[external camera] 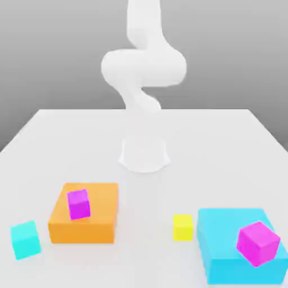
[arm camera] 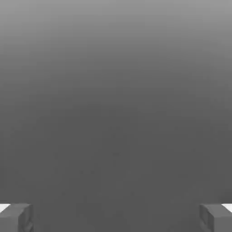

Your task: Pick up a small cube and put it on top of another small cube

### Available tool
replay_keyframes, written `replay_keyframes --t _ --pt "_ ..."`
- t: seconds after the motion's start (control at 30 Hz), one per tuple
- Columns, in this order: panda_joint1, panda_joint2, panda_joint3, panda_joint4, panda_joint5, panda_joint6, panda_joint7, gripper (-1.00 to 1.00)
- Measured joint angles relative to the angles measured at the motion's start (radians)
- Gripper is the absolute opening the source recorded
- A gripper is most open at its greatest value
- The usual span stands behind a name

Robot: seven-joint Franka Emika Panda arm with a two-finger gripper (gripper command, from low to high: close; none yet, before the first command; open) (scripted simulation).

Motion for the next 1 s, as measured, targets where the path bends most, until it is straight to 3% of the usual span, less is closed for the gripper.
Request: replay_keyframes --t 0.57,0.87,1.0 --pt "0.312 0.470 -0.154 -0.322 0.010 0.335 -0.746 0.00" --pt "0.403 0.717 -0.154 -0.491 0.025 0.509 -1.144 0.00" --pt "0.384 0.850 -0.114 -0.493 0.085 0.613 -1.241 0.00"
